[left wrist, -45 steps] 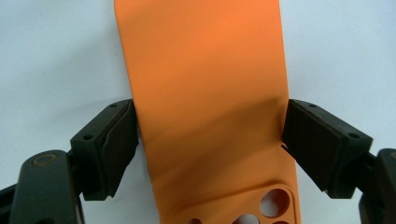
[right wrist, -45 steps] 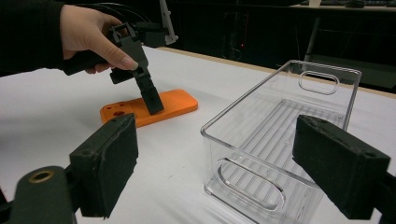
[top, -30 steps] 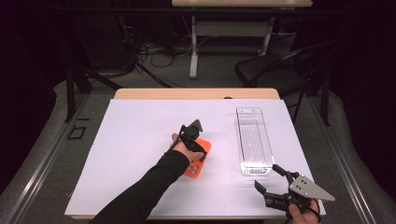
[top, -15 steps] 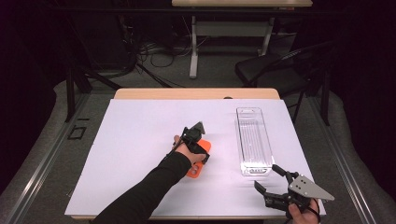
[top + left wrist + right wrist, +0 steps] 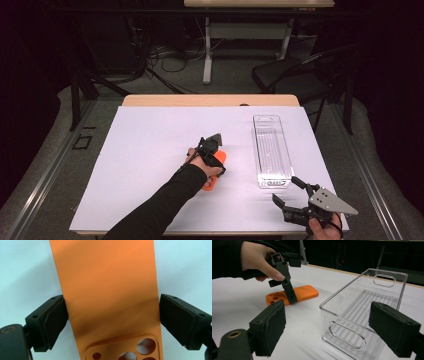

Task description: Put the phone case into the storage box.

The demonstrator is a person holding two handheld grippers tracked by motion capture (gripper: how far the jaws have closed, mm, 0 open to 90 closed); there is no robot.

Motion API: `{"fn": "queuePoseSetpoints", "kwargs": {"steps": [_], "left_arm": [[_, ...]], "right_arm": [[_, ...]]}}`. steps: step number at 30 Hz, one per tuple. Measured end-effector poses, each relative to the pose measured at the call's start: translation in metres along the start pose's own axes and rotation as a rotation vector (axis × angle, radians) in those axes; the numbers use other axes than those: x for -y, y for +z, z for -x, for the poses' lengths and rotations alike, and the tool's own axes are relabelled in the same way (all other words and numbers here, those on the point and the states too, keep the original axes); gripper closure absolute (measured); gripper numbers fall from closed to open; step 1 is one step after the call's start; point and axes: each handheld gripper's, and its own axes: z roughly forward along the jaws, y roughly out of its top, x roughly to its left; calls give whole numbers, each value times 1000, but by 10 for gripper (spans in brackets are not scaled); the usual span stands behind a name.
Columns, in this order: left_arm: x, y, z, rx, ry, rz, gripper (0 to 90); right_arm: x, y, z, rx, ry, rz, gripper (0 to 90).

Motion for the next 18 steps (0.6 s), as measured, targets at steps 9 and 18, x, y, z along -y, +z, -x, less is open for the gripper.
{"fn": "queuePoseSetpoints", "kwargs": {"steps": [9, 18], "left_arm": [[-1, 1, 3, -29, 8, -14, 97], [-1, 2, 4, -38, -9, -10, 101]], "right_arm": [[0, -1, 1, 2, 8, -4, 137], [1, 0, 2, 4, 14, -2, 138]]}}
